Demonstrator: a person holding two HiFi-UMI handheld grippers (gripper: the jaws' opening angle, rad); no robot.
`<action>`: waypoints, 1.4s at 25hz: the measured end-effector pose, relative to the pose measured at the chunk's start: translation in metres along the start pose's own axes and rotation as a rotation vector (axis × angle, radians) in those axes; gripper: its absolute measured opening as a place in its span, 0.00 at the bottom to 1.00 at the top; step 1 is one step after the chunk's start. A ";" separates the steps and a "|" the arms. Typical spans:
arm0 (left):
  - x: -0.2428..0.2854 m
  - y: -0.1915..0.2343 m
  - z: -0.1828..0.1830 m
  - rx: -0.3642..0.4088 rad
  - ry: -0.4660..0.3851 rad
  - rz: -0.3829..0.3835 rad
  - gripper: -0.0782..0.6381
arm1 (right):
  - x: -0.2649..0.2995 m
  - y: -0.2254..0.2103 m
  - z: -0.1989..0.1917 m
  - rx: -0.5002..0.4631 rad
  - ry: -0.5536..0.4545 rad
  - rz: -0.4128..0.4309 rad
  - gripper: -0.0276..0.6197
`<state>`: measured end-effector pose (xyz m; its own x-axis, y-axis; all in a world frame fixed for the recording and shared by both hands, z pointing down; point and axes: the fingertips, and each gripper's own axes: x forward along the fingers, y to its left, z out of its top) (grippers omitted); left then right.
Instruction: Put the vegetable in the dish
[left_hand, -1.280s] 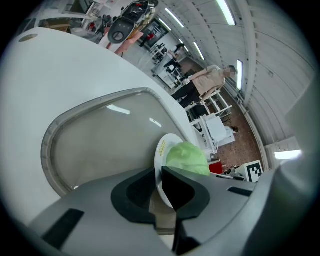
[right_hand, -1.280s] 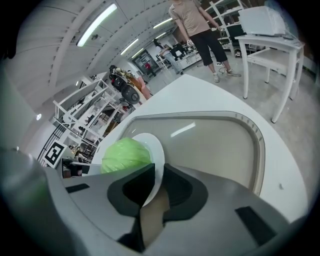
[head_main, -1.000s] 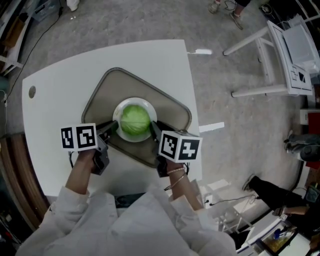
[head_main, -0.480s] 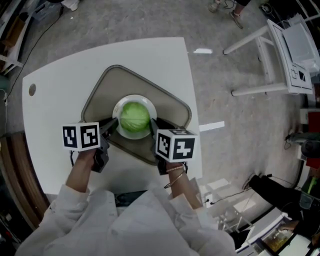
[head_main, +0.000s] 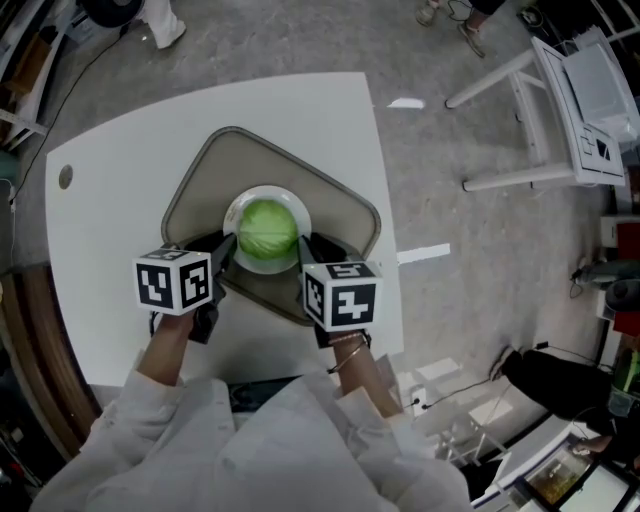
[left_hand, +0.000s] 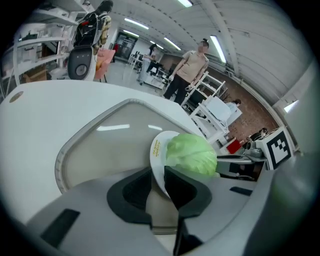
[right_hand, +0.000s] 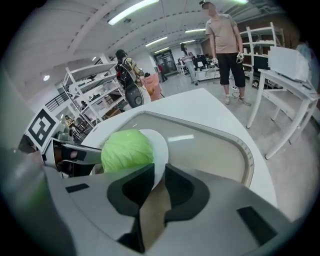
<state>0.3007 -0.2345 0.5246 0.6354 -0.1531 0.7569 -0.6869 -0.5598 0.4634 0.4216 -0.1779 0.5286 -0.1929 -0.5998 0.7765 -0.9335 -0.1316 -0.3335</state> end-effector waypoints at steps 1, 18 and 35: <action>-0.001 0.000 0.000 0.027 -0.006 0.017 0.20 | -0.001 0.000 0.000 0.003 -0.006 0.000 0.13; -0.054 -0.024 0.020 0.192 -0.249 -0.007 0.20 | -0.056 0.026 0.015 0.035 -0.276 -0.019 0.11; -0.221 -0.040 -0.034 0.323 -0.463 -0.212 0.12 | -0.141 0.226 0.001 -0.068 -0.599 0.167 0.06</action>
<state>0.1761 -0.1508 0.3542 0.8840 -0.3092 0.3505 -0.4328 -0.8247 0.3641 0.2378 -0.1237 0.3434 -0.1535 -0.9488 0.2761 -0.9263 0.0409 -0.3746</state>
